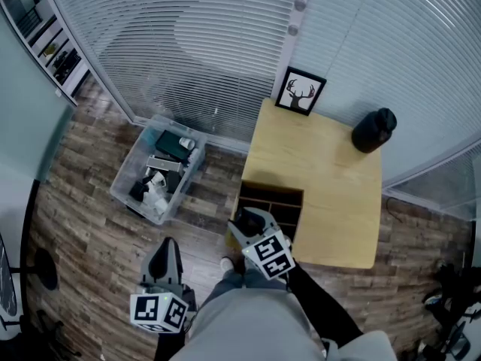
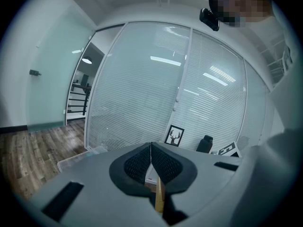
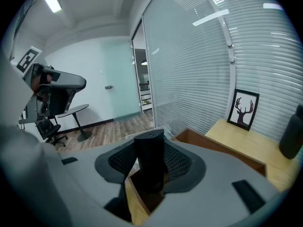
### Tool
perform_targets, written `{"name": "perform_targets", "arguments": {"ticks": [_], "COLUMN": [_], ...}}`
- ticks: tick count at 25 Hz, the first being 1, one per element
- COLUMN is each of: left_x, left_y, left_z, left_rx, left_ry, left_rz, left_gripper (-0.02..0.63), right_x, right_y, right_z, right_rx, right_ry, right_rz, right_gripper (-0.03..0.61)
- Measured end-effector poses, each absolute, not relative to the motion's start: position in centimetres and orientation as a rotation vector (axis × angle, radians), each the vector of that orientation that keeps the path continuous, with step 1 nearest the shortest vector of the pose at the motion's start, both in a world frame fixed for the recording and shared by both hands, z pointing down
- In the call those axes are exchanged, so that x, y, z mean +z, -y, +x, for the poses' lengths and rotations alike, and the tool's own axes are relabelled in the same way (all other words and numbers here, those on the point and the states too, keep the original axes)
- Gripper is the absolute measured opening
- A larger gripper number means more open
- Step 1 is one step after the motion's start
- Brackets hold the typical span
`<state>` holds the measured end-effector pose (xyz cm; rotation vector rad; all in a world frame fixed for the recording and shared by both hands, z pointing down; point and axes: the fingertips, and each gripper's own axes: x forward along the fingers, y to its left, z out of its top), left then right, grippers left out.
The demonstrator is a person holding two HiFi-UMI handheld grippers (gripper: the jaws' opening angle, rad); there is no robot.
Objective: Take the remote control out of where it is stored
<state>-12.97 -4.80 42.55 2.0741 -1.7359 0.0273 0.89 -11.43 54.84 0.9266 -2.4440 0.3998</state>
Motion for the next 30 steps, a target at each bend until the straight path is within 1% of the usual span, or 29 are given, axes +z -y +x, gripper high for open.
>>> {"name": "perform_targets", "arguments": {"ticks": [30], "left_x": [42.6], "left_y": [4.7], "left_z": [-12.6], "left_rx": [0.021], "left_ry": [1.736], "left_rz": [2.056], "left_gripper": [0.009], "right_x": [53.7], "right_y": [11.6], "right_z": [1.7], "right_rx": [0.398], "right_ry": [2.463], "right_rz": [0.941], "right_gripper": [0.176]}}
